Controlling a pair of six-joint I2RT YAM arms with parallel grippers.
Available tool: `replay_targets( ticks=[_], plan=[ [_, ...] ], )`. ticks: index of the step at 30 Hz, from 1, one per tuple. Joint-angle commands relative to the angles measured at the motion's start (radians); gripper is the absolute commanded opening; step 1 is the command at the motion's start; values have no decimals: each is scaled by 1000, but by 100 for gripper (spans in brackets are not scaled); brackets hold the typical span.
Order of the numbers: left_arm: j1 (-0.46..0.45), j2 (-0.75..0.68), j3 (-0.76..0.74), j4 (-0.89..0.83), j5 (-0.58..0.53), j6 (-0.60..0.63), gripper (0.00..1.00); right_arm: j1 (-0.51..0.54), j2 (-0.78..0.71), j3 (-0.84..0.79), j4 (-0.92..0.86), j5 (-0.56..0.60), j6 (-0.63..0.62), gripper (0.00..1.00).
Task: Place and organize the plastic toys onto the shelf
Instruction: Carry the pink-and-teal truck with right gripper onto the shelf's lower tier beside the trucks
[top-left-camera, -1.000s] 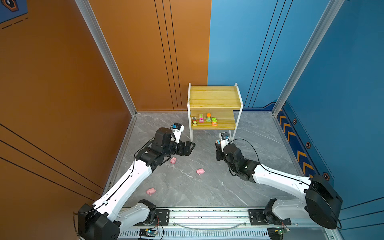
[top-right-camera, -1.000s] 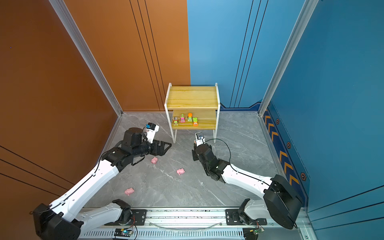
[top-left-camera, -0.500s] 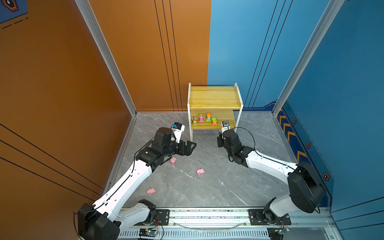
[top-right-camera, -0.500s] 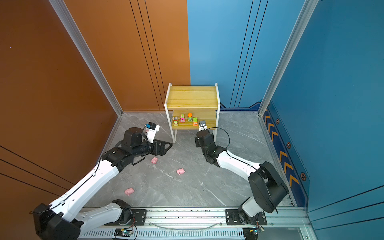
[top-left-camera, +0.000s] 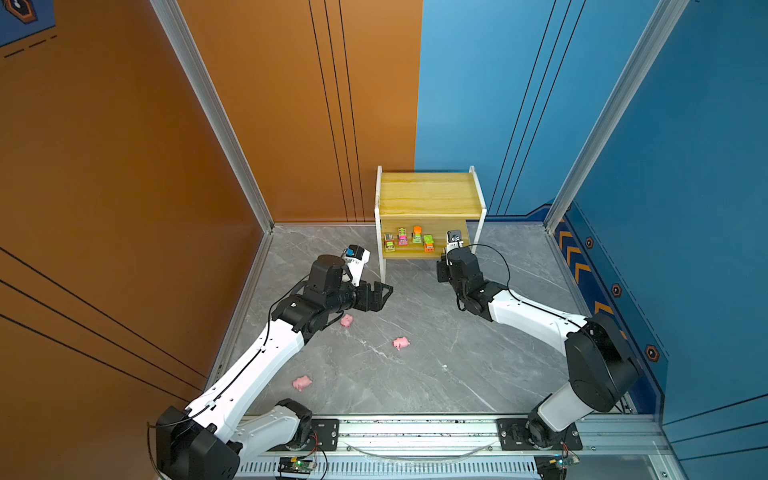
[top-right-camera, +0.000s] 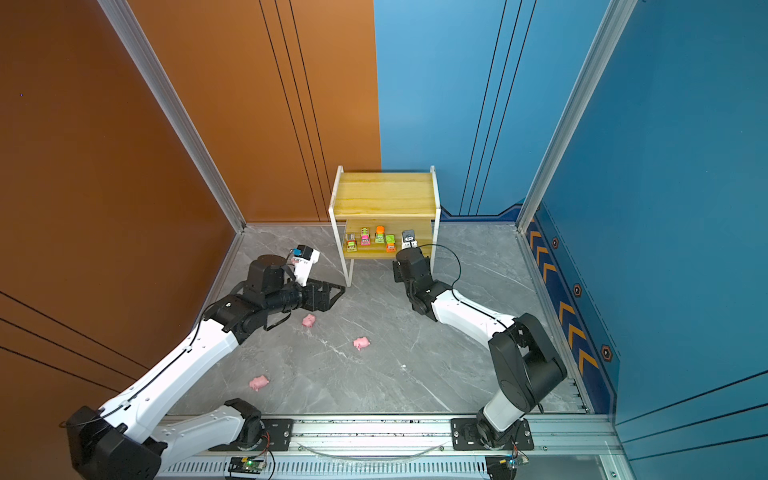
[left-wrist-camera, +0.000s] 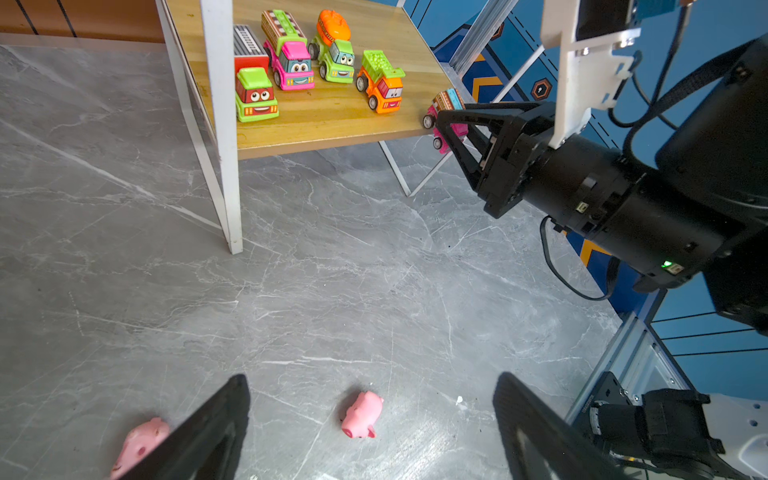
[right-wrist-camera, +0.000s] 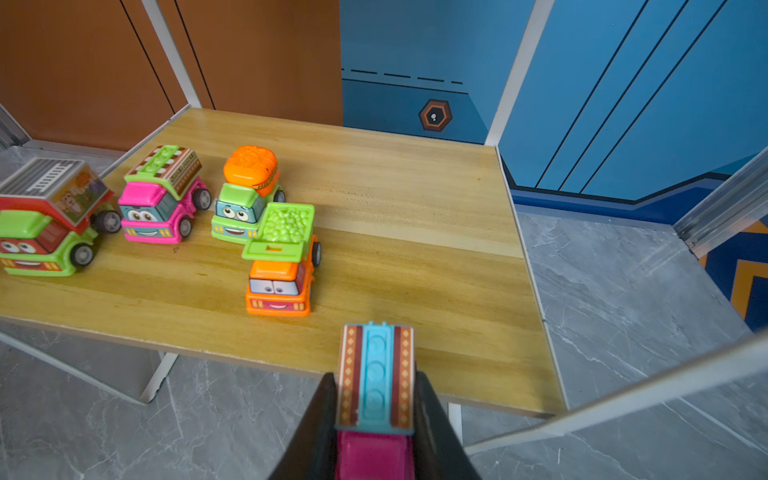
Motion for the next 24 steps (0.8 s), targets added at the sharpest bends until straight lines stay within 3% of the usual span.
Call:
replay_targets(
  ticks=[1, 24],
  plan=[
    [-9, 7, -18, 12, 34, -9, 93, -11, 18, 47, 21, -15, -24, 21],
    [-9, 15, -22, 17, 43, -12, 93, -34, 154, 162, 95, 36, -32, 21]
  ],
)
